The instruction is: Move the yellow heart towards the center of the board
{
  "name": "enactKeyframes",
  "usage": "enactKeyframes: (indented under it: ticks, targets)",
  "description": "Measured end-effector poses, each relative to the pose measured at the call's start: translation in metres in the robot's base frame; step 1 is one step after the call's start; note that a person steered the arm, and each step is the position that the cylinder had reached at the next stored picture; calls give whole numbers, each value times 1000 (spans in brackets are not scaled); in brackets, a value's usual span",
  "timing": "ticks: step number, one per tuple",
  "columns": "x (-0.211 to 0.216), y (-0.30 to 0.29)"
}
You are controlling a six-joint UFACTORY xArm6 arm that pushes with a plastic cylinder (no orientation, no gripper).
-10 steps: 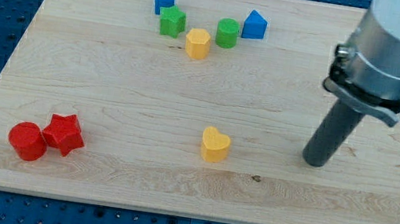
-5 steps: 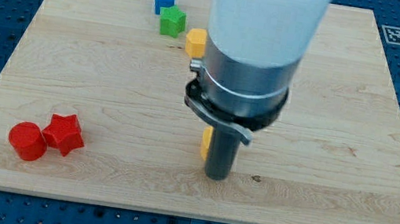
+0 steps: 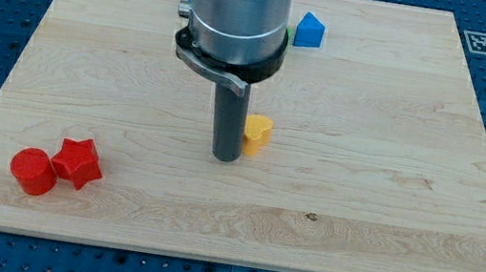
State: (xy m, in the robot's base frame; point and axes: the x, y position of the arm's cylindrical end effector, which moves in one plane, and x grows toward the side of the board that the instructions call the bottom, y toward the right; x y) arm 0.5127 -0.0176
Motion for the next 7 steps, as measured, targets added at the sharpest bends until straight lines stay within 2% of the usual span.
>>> enactKeyframes:
  ticks: [2, 6, 7]
  targets:
    - [10, 23]
    - [-107, 24]
    - [-92, 30]
